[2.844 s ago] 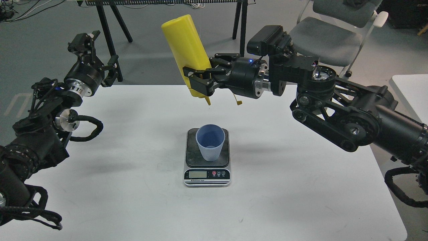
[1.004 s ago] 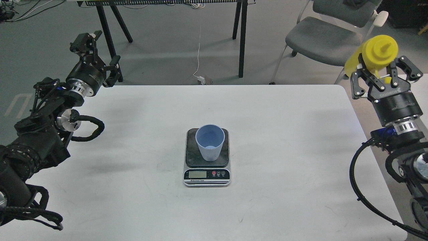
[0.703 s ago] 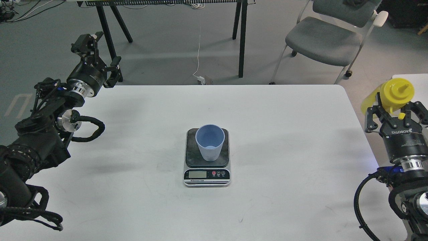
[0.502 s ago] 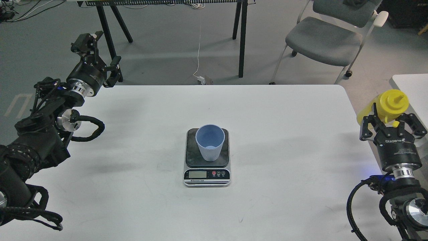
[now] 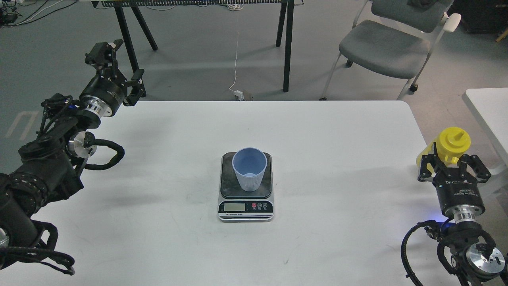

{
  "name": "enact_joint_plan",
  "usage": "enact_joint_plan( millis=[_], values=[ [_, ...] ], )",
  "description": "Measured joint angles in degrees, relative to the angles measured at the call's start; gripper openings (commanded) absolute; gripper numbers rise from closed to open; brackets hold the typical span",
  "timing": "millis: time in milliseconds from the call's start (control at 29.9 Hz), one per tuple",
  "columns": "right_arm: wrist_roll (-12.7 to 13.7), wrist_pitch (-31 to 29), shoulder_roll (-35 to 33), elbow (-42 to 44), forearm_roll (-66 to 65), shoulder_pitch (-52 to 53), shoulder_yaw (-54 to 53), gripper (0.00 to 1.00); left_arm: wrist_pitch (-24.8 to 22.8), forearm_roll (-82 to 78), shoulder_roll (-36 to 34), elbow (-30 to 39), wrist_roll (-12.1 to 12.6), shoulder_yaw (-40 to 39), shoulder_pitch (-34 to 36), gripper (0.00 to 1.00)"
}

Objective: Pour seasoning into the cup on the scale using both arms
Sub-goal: 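Lower the yellow bottle onto the table beside the right gripper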

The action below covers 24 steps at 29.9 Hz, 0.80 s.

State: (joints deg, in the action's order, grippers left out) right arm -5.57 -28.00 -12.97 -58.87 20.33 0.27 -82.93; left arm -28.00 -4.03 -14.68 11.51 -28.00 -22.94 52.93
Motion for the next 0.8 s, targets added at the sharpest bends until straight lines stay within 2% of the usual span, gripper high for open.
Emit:
enact_joint_plan(
  millis=[368,803],
  values=[
    [-0.29,0.0,8.52,-0.4,-0.23,3.07,0.94,0.32,0.0,-0.19,0.54,0.0,0.0,0.09,0.41,0.93],
    [-4.23,0.0,9.51,0.06,-0.37,2.29,4.75,0.32,0.0,-0.19,0.47,0.0,0.0,0.09,0.07,0.93]
  ],
)
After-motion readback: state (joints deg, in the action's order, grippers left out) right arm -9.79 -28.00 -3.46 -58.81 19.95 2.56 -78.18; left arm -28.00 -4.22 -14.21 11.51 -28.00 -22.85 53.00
